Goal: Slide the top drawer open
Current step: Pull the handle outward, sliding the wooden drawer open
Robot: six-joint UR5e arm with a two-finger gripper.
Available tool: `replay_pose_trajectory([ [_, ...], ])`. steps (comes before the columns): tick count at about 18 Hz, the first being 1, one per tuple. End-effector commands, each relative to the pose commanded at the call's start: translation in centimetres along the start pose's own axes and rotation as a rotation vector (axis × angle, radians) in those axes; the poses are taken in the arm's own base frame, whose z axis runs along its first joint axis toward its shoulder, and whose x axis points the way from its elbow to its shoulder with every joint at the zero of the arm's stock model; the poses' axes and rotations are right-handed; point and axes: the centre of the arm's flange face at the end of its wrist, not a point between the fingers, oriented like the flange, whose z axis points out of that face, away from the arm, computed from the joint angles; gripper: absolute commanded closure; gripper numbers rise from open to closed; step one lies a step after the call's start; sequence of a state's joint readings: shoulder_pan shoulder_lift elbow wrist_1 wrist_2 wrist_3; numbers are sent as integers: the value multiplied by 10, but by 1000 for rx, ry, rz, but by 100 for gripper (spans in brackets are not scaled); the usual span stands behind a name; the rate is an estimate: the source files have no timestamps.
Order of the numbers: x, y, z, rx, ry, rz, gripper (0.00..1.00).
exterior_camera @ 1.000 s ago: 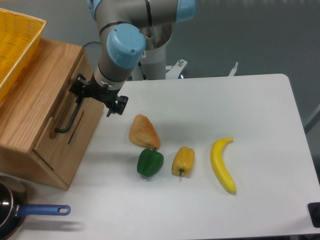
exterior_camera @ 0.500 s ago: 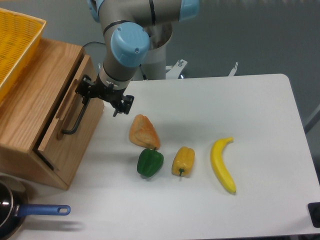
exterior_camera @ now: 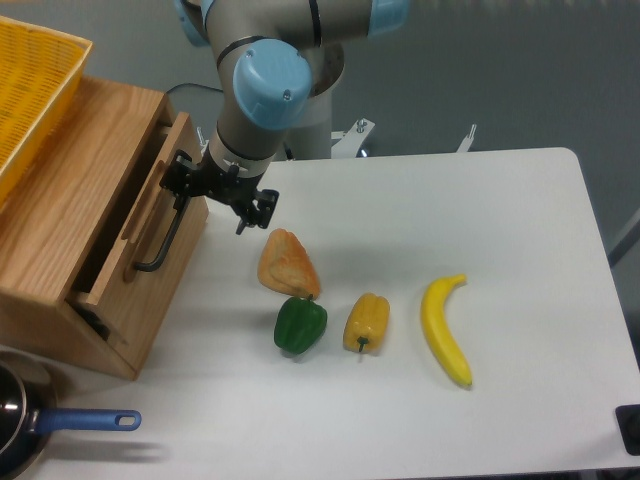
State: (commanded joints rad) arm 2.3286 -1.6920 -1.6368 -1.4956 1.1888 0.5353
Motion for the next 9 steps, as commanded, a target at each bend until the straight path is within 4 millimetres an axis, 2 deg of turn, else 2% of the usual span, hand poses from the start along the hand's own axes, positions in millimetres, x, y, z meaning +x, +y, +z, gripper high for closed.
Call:
replay_pose_trajectory([
  [9,-10,-3,6,-31,-32,-1,0],
])
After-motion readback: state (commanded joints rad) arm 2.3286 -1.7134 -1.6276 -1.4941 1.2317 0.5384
